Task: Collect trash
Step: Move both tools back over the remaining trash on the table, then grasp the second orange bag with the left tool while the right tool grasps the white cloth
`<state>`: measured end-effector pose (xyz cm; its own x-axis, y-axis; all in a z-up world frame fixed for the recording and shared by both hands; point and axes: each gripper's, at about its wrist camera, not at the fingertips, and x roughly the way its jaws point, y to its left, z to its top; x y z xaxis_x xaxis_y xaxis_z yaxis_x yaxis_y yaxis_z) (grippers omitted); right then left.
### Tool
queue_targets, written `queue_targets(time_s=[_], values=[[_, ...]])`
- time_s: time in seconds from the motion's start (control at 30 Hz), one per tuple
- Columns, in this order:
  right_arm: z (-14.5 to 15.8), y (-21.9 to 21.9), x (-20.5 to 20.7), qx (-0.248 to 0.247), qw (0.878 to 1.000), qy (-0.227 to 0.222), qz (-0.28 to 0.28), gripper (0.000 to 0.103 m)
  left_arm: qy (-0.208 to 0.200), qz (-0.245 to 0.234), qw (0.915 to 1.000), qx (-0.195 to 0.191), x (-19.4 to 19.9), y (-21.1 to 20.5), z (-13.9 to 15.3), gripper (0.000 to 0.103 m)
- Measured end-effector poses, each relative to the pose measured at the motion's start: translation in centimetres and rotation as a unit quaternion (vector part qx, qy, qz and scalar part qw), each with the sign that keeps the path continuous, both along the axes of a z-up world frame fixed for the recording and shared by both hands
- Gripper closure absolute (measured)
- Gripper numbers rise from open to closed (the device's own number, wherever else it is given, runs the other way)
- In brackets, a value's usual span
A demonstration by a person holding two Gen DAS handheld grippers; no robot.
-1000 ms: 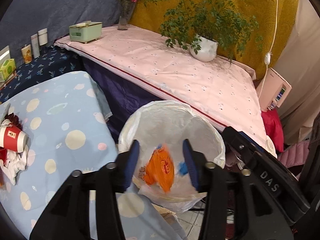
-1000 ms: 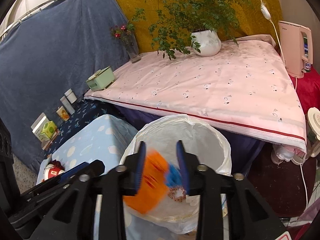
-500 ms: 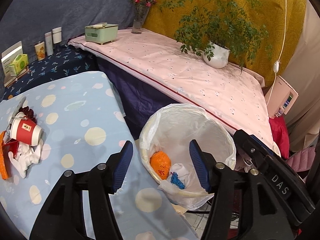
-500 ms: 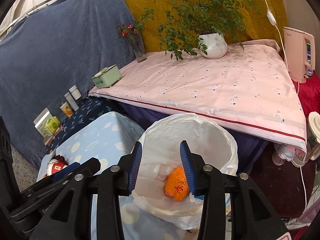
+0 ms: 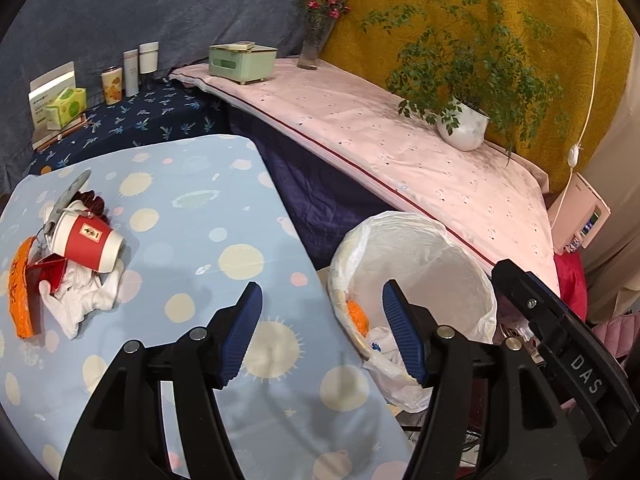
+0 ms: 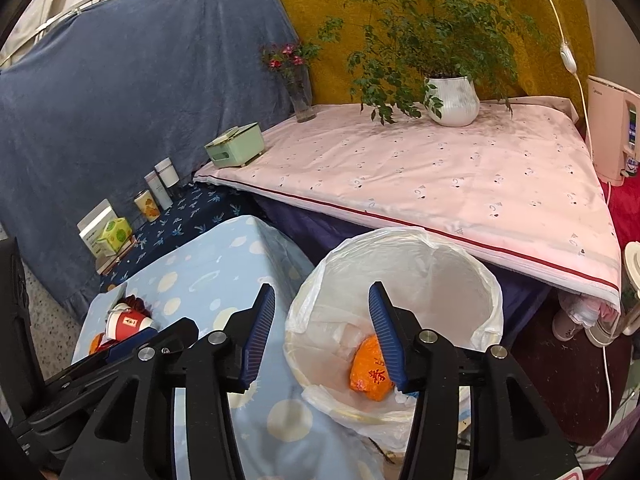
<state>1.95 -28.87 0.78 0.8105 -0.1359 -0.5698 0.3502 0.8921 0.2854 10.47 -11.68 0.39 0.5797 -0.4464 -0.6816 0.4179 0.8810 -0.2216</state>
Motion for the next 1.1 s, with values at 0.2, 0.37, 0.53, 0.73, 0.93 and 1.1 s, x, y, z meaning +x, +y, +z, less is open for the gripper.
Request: queue_targets(time_s=[0.2, 0.37, 0.53, 0.73, 0.93, 1.1], values=[[0.0, 1.7, 0.4, -0.004, 1.0, 0.003, 0.014, 0.049, 0.002, 0.03, 0.9995, -0.003, 0.5, 2.5, -0.6, 0.031], [-0.2, 3.2, 1.0, -0.006, 1.0, 0.007, 0.029, 0.048, 0.012, 0.057, 0.9983, -0.006, 1.2, 5.0, -1.3, 0.031], [-0.4, 5.0, 1.7, -0.008, 0.999, 0.012, 0.045, 0.048, 0.019, 0.084, 0.9963, -0.008, 1.8, 7.7, -1.9, 0.031], [-0.8, 7.3, 2.5, -0.008, 0.998, 0.018, 0.064, 0.048, 0.022, 0.109, 0.9937, -0.011, 2.3, 10.4, -2.2, 0.031], [-1.3, 10.1, 3.6, -0.012, 0.996, 0.029, 0.088, 0.048, 0.023, 0.141, 0.9897, -0.009, 2.7, 13.8, -2.8, 0.026], [-1.8, 12.7, 4.5, -0.016, 0.993, 0.04, 0.108, 0.048, 0.028, 0.164, 0.986, -0.006, 3.1, 16.8, -3.7, 0.024]])
